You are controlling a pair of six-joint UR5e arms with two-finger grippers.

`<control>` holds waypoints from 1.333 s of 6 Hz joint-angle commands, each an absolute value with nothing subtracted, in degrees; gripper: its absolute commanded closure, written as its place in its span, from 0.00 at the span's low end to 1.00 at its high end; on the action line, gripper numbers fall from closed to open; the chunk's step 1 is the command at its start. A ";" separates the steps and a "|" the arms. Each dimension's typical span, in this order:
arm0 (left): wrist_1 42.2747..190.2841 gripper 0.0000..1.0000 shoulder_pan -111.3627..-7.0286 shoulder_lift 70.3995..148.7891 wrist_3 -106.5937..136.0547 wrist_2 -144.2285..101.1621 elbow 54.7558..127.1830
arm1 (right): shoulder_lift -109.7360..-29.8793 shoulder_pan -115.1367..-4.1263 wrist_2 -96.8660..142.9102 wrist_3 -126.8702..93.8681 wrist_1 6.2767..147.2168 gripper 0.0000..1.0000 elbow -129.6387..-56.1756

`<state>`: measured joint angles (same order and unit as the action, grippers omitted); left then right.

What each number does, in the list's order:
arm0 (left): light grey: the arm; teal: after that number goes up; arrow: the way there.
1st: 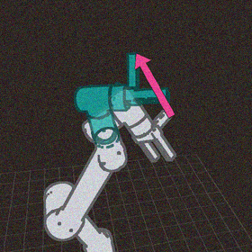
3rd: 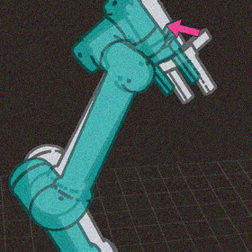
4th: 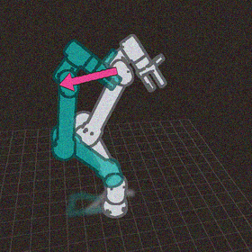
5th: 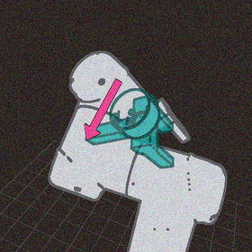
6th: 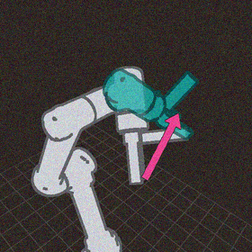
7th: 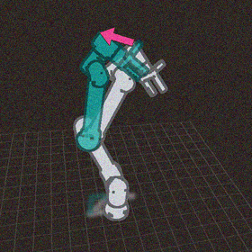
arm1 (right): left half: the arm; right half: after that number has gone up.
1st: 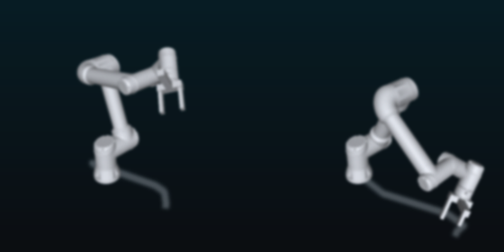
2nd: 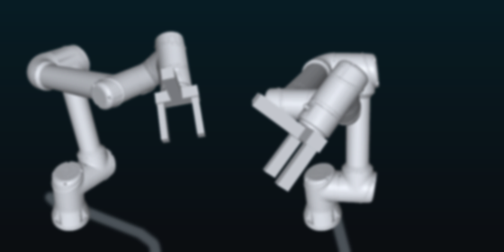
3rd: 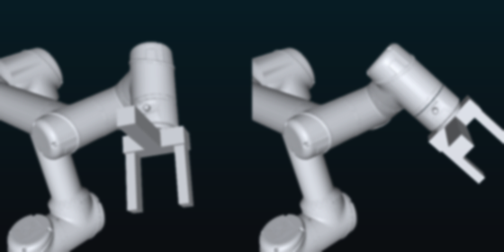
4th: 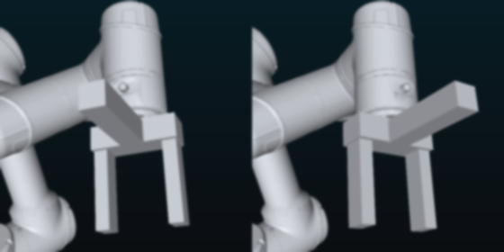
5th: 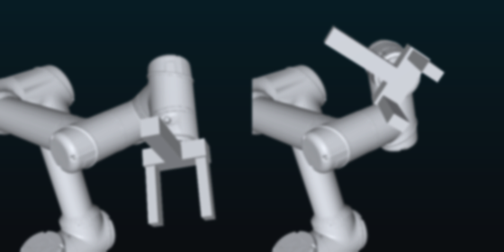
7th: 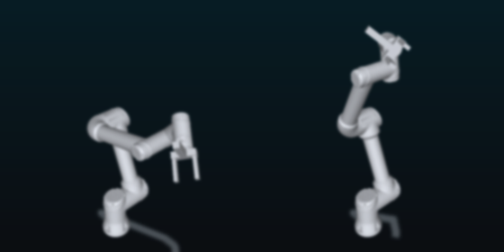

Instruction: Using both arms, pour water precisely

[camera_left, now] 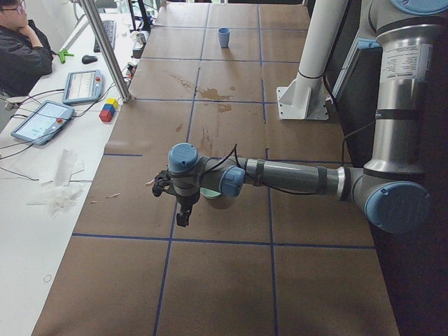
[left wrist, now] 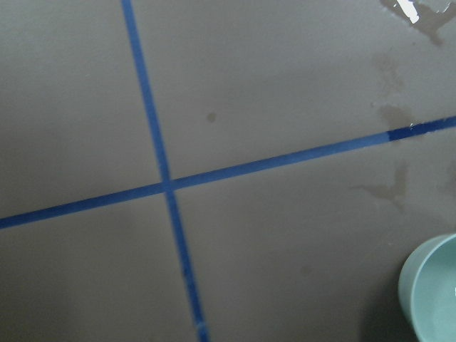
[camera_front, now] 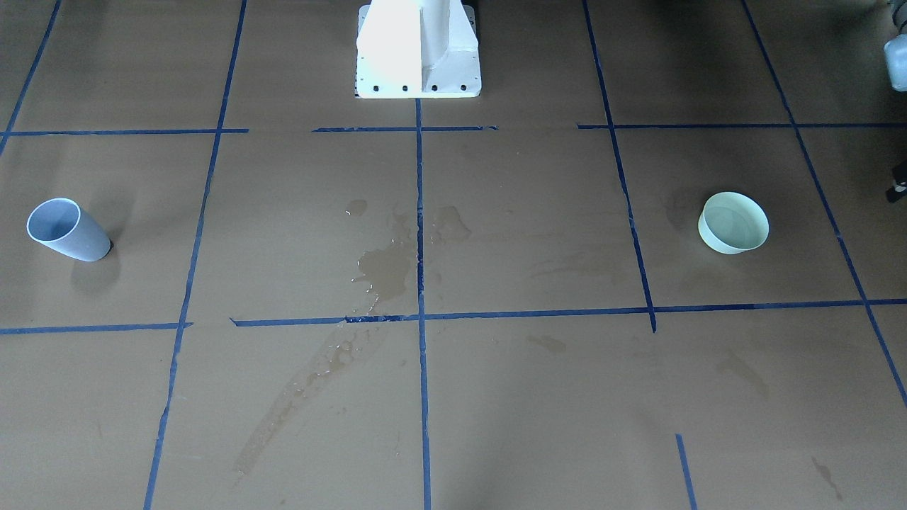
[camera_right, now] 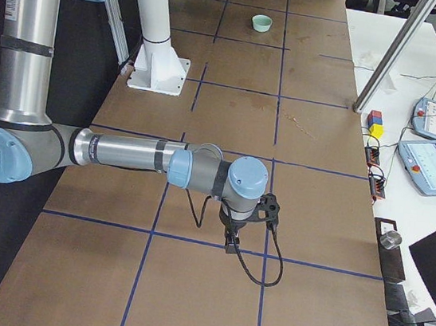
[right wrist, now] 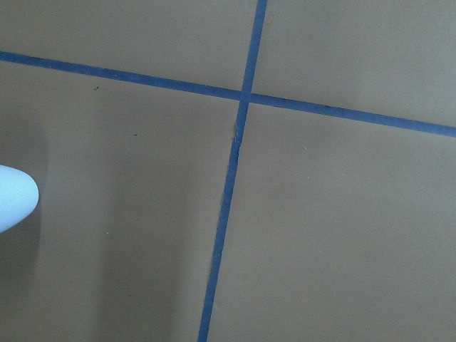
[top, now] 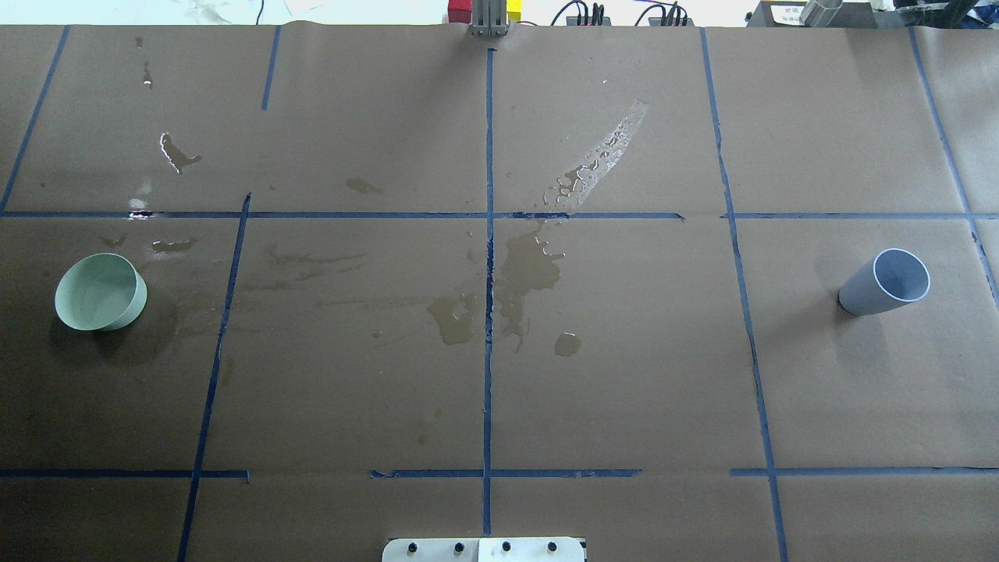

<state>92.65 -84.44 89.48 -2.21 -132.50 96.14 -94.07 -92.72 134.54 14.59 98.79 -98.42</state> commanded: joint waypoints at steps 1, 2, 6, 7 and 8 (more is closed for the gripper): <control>86.66 0.00 -89.02 89.30 -5.98 -133.15 95.99 | -94.04 -92.72 134.47 14.59 98.79 0.00 -98.09; 88.23 0.00 -89.12 87.82 -5.80 -132.46 96.06 | -94.04 -92.72 134.56 14.59 98.88 0.00 -98.00; 88.42 0.00 -89.03 86.85 -5.80 -133.42 97.11 | -94.13 -92.72 134.47 14.59 98.88 0.00 -98.09; 88.33 0.00 -88.60 86.75 -5.89 -132.98 96.86 | -94.13 -92.72 134.47 14.59 98.88 0.00 -97.91; 88.24 0.00 -88.51 86.66 -5.89 -133.24 96.77 | -94.13 -92.72 134.47 14.50 98.88 0.00 -97.91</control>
<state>88.32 -88.67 86.81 -5.85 -133.16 96.81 -94.13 -92.72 134.48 14.57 98.88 -97.97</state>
